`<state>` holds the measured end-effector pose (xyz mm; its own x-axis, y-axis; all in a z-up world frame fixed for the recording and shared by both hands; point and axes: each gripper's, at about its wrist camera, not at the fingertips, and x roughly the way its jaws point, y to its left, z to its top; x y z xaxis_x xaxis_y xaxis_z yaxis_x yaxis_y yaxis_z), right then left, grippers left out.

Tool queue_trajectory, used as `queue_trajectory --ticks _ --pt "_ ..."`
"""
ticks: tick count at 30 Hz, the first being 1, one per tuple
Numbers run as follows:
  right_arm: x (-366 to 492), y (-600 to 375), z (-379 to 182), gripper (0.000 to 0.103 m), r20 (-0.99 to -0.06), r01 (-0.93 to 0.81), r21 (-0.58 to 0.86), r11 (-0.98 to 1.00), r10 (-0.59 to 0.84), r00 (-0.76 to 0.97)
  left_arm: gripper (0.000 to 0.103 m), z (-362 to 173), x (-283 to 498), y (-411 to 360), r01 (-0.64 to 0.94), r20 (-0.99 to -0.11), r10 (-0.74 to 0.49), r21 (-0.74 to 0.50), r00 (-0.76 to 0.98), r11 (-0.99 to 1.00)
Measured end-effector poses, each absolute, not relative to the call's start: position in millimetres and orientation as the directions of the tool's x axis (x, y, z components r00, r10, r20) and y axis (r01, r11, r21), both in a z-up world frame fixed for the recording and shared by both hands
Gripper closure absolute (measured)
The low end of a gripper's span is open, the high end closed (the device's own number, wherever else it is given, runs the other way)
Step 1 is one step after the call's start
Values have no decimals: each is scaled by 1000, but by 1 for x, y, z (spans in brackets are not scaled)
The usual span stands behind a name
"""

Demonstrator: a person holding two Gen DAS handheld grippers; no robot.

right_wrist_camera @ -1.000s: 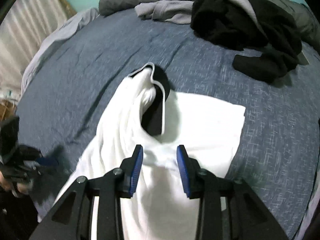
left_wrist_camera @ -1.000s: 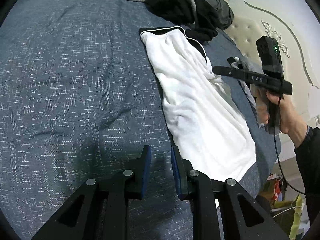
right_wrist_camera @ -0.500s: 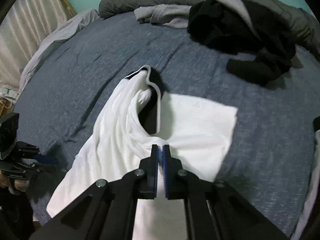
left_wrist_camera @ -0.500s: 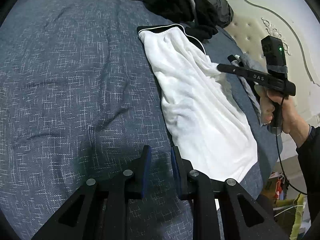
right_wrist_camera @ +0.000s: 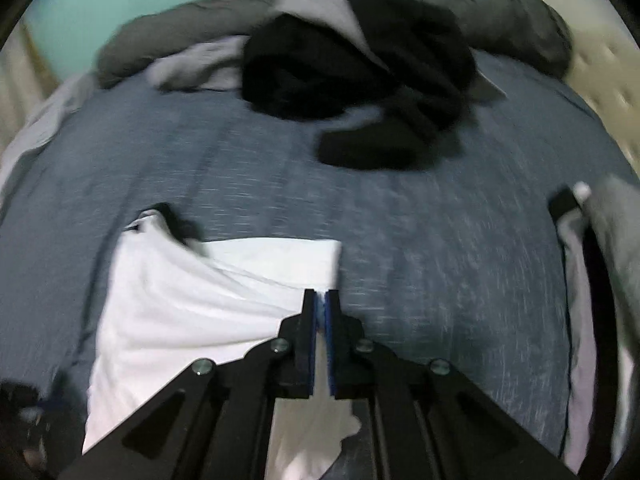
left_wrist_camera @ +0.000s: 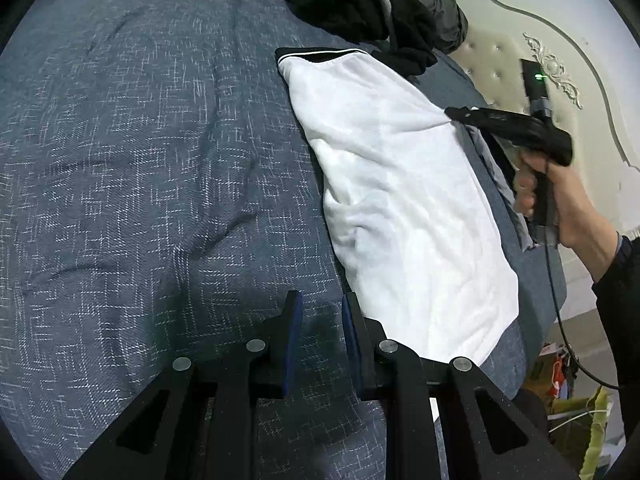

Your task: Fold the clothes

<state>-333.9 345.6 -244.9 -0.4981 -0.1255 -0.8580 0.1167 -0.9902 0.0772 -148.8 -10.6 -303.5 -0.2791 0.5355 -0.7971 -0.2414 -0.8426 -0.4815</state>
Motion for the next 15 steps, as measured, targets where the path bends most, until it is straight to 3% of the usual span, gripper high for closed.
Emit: queue_trajectory --ticks 6,8,12,15 --pt "-341 354 -243 96 -851 84 112 -990 -139 -506 81 -304 -149 -9 -241 -796 540 -487 -275 -840" --pt "-343 357 -242 80 -848 74 124 -990 -144 -509 81 -303 -148 -7 -245 -792 546 -492 -272 -835" --pt "-344 363 -236 78 -835 94 149 -984 -176 -522 81 -303 -143 3 -264 -784 568 -509 -249 -819" --pt "-349 349 -243 66 -852 173 162 -971 -226 -473 81 -306 -141 11 -267 -784 577 -519 -230 -812"
